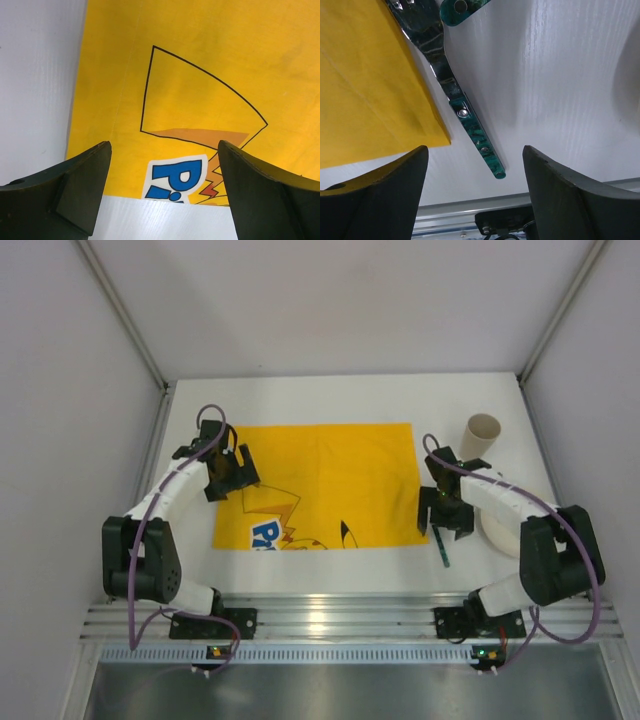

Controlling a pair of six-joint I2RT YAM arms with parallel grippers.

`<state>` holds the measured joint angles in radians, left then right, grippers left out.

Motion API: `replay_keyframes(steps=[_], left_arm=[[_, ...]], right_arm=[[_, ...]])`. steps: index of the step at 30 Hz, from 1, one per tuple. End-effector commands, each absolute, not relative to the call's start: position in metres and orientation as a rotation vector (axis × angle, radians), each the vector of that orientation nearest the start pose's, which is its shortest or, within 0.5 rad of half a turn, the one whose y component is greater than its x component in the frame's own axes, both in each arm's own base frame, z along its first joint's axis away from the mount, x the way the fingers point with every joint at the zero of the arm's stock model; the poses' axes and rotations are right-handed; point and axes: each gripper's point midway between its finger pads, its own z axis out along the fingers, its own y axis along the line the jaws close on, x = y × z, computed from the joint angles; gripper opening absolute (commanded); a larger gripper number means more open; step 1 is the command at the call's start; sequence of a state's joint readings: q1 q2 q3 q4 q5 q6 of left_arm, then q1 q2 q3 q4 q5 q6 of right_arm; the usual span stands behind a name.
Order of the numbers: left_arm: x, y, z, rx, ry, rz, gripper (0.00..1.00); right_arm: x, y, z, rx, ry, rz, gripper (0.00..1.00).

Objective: Set the dinner table for one person

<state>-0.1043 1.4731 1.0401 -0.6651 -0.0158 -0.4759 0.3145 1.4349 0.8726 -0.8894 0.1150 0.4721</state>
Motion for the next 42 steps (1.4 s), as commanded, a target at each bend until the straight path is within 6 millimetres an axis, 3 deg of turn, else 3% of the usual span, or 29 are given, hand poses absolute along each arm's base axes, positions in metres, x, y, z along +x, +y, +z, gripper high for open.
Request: replay_keyframes(steps=[1,3,6,7,9,10,12,13,15,18,24,25,27,28,30,31,32,33,34,39,40,42], left_arm=[[0.32,-0.047,0.098,-0.474,2.593,-0.156,0.92],[0.317,-0.044,0.098,-0.472,2.592,-0.139,0.92],[0.314,-0.041,0.097,-0.466,2.597,-0.12,0.92],[0.313,-0.041,0.096,-0.463,2.6,-0.114,0.92],[0.311,-0.04,0.095,-0.466,2.604,-0.106,0.92],[0.311,-0.039,0.095,-0.466,2.603,-0.105,0.92],[0.311,-0.039,0.094,-0.469,2.606,-0.101,0.92],[0.311,-0.039,0.094,-0.466,2.605,-0.104,0.92],[0.313,-0.04,0.092,-0.47,2.608,-0.106,0.92],[0.316,-0.042,0.093,-0.468,2.607,-0.117,0.92],[0.33,-0.045,0.097,-0.471,2.597,-0.137,0.91],[0.332,-0.046,0.099,-0.471,2.591,-0.141,0.91],[0.337,-0.047,0.104,-0.476,2.578,-0.154,0.91],[0.339,-0.048,0.107,-0.477,2.572,-0.156,0.91],[0.341,-0.043,0.115,-0.493,2.551,-0.128,0.92],[0.342,-0.041,0.12,-0.506,2.54,-0.111,0.93],[0.338,-0.037,0.123,-0.521,2.543,-0.085,0.93],[0.342,-0.035,0.139,-0.531,2.503,-0.088,0.95],[0.341,-0.031,0.147,-0.545,2.485,-0.065,0.96],[0.33,-0.017,0.206,-0.596,2.343,-0.029,0.98],[0.327,-0.015,0.213,-0.6,2.322,-0.024,0.98],[0.318,-0.014,0.227,-0.602,2.286,-0.046,0.98]], right_arm=[[0.226,0.065,0.035,0.257,2.938,-0.092,0.76],[0.226,0.062,0.027,0.247,2.958,-0.112,0.7],[0.225,0.055,0.018,0.256,2.976,-0.13,0.49],[0.224,0.052,0.017,0.256,2.98,-0.136,0.38],[0.225,0.047,0.017,0.259,2.974,-0.143,0.28],[0.224,0.046,0.017,0.261,2.977,-0.148,0.19],[0.225,0.043,0.018,0.266,2.974,-0.151,0.15],[0.227,0.043,0.019,0.264,2.971,-0.151,0.06],[0.225,0.043,0.02,0.261,2.989,-0.164,0.0],[0.23,0.048,0.029,0.26,2.991,-0.127,0.0],[0.263,0.074,0.093,0.229,2.866,-0.01,0.0],[0.276,0.085,0.113,0.215,2.817,0.034,0.0],[0.284,0.1,0.13,0.192,2.791,0.096,0.0],[0.294,0.118,0.148,0.178,2.753,0.195,0.0],[0.306,0.157,0.16,0.094,2.704,0.367,0.0],[0.302,0.191,0.162,0.03,2.716,0.551,0.0],[0.303,0.21,0.163,0.013,2.71,0.652,0.0],[0.313,0.232,0.167,-0.002,2.658,0.776,0.0],[0.304,0.262,0.162,0.005,2.698,0.944,0.0],[0.32,0.355,0.176,-0.095,2.582,1.232,0.0],[0.322,0.38,0.179,-0.111,2.572,1.288,0.0],[0.329,0.409,0.188,-0.133,2.512,1.377,0.0]])
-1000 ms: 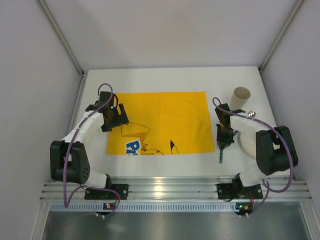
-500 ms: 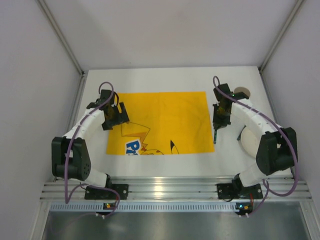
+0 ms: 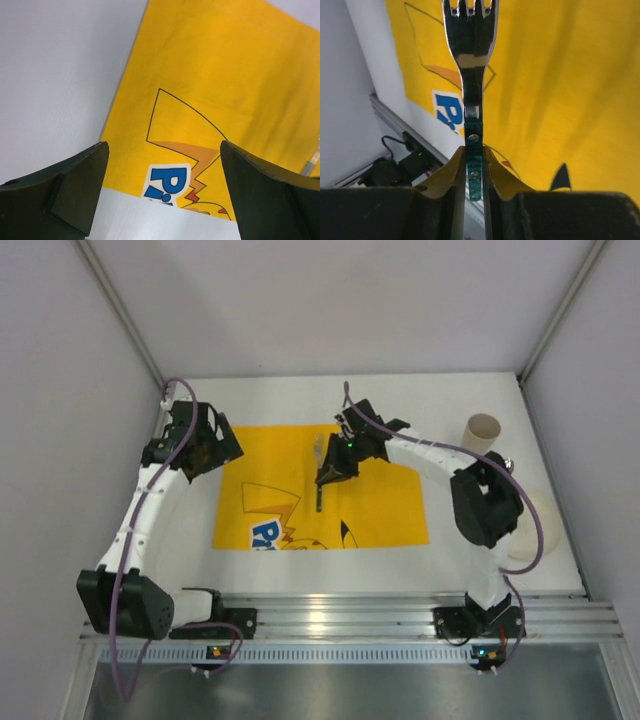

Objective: Set the dinner table for one person

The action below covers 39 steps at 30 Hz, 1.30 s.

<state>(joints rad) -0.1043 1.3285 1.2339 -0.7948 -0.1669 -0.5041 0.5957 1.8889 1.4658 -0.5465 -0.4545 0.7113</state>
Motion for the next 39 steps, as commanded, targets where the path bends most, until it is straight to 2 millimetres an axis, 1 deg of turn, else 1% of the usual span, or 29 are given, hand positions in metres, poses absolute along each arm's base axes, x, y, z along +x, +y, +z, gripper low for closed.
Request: replay_keyframes(steps=[1,2,3,4,5,6,7,8,9,10,11,12,13,15,16,17,18,21,23,24,27,29,30,32,33,35,36,38,39], left_arm=[[0.311,-0.014,0.228,-0.606,2.294,-0.045,0.98],[0.307,-0.015,0.229,-0.609,2.293,-0.058,0.98],[0.301,-0.016,0.231,-0.613,2.287,-0.072,0.98],[0.296,-0.016,0.23,-0.616,2.289,-0.075,0.98],[0.29,-0.016,0.227,-0.62,2.299,-0.074,0.98],[0.283,-0.015,0.226,-0.626,2.297,-0.074,0.98],[0.279,-0.014,0.225,-0.629,2.297,-0.071,0.98],[0.274,-0.013,0.224,-0.633,2.306,-0.065,0.98],[0.268,-0.012,0.225,-0.626,2.301,-0.057,0.98],[0.264,-0.01,0.225,-0.621,2.305,-0.045,0.98],[0.258,-0.007,0.226,-0.62,2.307,-0.031,0.98],[0.255,-0.005,0.229,-0.607,2.304,-0.017,0.98],[0.252,-0.004,0.23,-0.603,2.305,-0.009,0.98],[0.246,-0.002,0.234,-0.595,2.307,0.003,0.98],[0.243,-0.001,0.235,-0.593,2.303,0.01,0.98],[0.24,0.0,0.236,-0.595,2.306,0.016,0.98],[0.239,0.0,0.237,-0.594,2.305,0.014,0.98],[0.235,0.001,0.239,-0.582,2.305,0.017,0.98],[0.232,0.003,0.239,-0.575,2.316,0.035,0.98],[0.231,0.004,0.24,-0.574,2.315,0.039,0.98],[0.232,0.004,0.243,-0.56,2.318,0.047,0.98],[0.234,0.004,0.244,-0.548,2.319,0.046,0.98],[0.236,0.003,0.244,-0.545,2.32,0.044,0.98],[0.24,0.002,0.242,-0.537,2.329,0.039,0.98],[0.242,0.001,0.242,-0.536,2.33,0.035,0.98],[0.25,-0.002,0.242,-0.533,2.323,0.018,0.98],[0.253,-0.004,0.241,-0.528,2.321,0.001,0.98],[0.262,-0.008,0.238,-0.53,2.319,-0.017,0.98],[0.266,-0.012,0.237,-0.523,2.321,-0.043,0.98]], right_arm=[[0.334,0.426,0.189,-0.117,2.511,1.43,0.0],[0.331,0.442,0.19,-0.132,2.508,1.461,0.0],[0.332,0.453,0.192,-0.141,2.496,1.481,0.0],[0.336,0.466,0.204,-0.147,2.466,1.51,0.0],[0.332,0.48,0.187,-0.15,2.505,1.51,0.0],[0.332,0.488,0.184,-0.149,2.509,1.517,0.0],[0.332,0.497,0.186,-0.123,2.511,1.544,0.0],[0.327,0.507,0.169,-0.11,2.547,1.557,0.0],[0.327,0.515,0.168,-0.107,2.529,1.588,0.0],[0.323,0.521,0.155,-0.072,2.563,1.59,0.0],[0.324,0.526,0.151,-0.069,2.552,1.602,0.0],[0.323,0.53,0.147,-0.051,2.56,1.605,0.0],[0.32,0.534,0.134,-0.043,2.584,1.601,0.0],[0.319,0.541,0.127,-0.035,2.589,1.607,0.0],[0.316,0.542,0.111,-0.02,2.638,1.567,0.0],[0.317,0.544,0.109,-0.021,2.633,1.549,0.0],[0.315,0.546,0.099,-0.022,2.65,1.533,0.0],[0.314,0.551,0.086,-0.021,2.66,1.532,0.0],[0.315,0.555,0.082,-0.018,2.659,1.534,0.0],[0.317,0.555,0.073,-0.009,2.668,1.526,0.0],[0.319,0.558,0.066,0.004,2.676,1.519,0.0],[0.32,0.559,0.067,0.009,2.675,1.528,0.0],[0.32,0.559,0.065,0.009,2.678,1.527,0.18],[0.317,0.559,0.067,-0.015,2.674,1.538,0.38],[0.317,0.558,0.071,-0.024,2.671,1.54,0.61],[0.314,0.554,0.074,-0.074,2.671,1.517,0.71],[0.315,0.552,0.085,-0.096,2.656,1.52,0.75],[0.312,0.544,0.092,-0.152,2.648,1.497,0.76],[0.316,0.538,0.115,-0.174,2.605,1.505,0.77]])
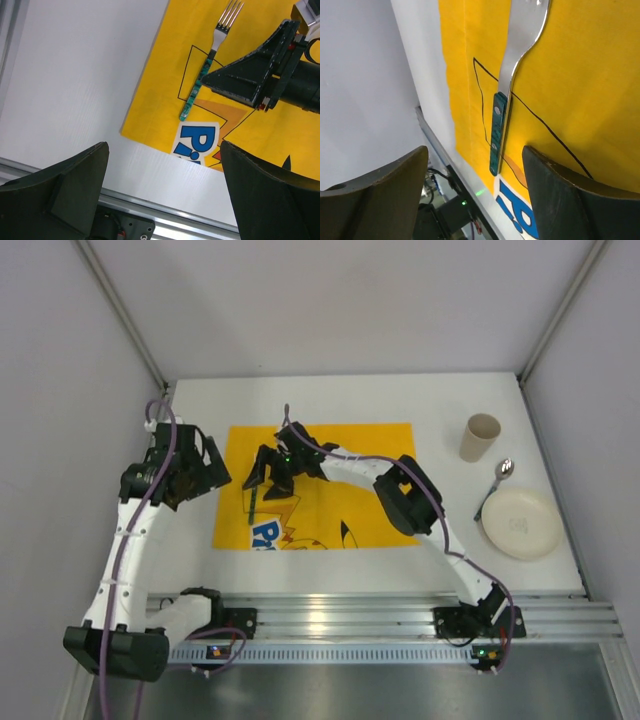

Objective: Set the dinner table for one person

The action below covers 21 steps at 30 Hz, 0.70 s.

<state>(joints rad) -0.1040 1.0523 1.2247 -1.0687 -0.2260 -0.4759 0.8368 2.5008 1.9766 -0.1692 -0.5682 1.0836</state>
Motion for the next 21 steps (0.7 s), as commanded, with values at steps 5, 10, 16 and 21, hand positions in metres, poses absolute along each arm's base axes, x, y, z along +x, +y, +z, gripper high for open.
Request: replay_keyframes(steps=[5,10,16,21], left_arm=[[0.288,-0.026,0.224,-0.514,2.326,-0.128,0.97],[0.305,-0.043,0.203,-0.5,2.357,-0.205,0.96],[0.323,-0.062,0.185,-0.469,2.37,-0.249,0.96],[0.332,-0.081,0.181,-0.426,2.389,-0.289,0.95]], right_arm=[[0.338,0.463,0.193,-0.262,2.441,1.33,0.77],[0.361,0.33,0.222,-0.106,2.426,0.962,0.76],[0.377,0.141,0.226,0.244,2.383,0.507,0.75],[0.381,0.027,0.238,0.551,2.325,0.163,0.72]])
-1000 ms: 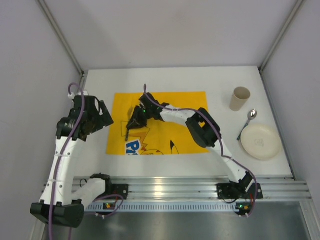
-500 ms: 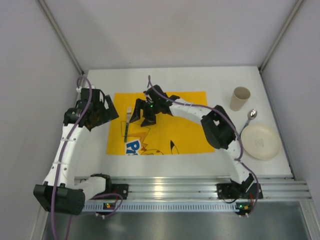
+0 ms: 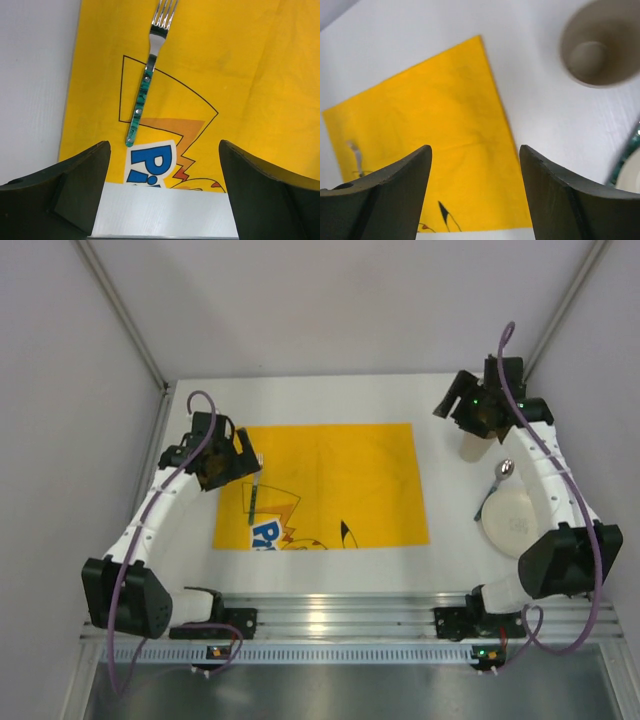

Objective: Set the dinner table for one person

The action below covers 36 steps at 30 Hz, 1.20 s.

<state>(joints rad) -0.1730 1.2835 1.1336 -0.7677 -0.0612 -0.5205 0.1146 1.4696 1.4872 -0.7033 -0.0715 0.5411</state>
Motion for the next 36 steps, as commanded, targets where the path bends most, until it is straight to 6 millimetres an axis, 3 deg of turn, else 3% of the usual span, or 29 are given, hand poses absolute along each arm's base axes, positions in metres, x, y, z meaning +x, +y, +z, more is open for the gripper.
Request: replay_keyframes(steps=[1,2,5,9,14,19,26,28,31,32,35,36], left_arm=[[0.333,-0.084,0.181,-0.418,2.389,-0.295,0.94],[0.334,-0.085,0.182,-0.413,2.389,-0.296,0.95],[0.338,-0.092,0.187,-0.372,2.39,-0.309,0.95],[0.341,-0.093,0.193,-0.333,2.399,-0.297,0.95],[0.342,-0.094,0.197,-0.321,2.397,-0.302,0.95],[0.338,-0.093,0.195,-0.332,2.403,-0.301,0.94],[0.323,-0.085,0.182,-0.35,2.422,-0.262,0.95],[0.319,-0.082,0.177,-0.355,2.433,-0.246,0.95],[0.318,-0.08,0.174,-0.361,2.436,-0.227,0.95],[0.319,-0.079,0.173,-0.363,2.437,-0.221,0.95],[0.323,-0.081,0.168,-0.373,2.45,-0.222,0.95],[0.325,-0.082,0.168,-0.38,2.447,-0.232,0.95]], right_arm=[[0.38,0.015,0.24,0.596,2.312,0.141,0.71],[0.381,-0.012,0.244,0.69,2.273,0.088,0.7],[0.382,-0.041,0.244,0.779,2.263,-0.014,0.68],[0.383,-0.07,0.232,0.89,2.252,-0.065,0.67],[0.398,-0.092,0.209,0.978,2.272,-0.045,0.64],[0.418,-0.102,0.194,1.004,2.278,-0.031,0.59],[0.453,-0.099,0.149,1.011,2.327,0.028,0.5],[0.46,-0.099,0.144,1.0,2.334,0.03,0.48],[0.463,-0.098,0.129,0.998,2.379,0.004,0.31],[0.463,-0.099,0.125,0.998,2.39,-0.009,0.19],[0.466,-0.097,0.135,0.973,2.379,-0.009,0.0],[0.467,-0.094,0.141,0.957,2.376,-0.004,0.0]])
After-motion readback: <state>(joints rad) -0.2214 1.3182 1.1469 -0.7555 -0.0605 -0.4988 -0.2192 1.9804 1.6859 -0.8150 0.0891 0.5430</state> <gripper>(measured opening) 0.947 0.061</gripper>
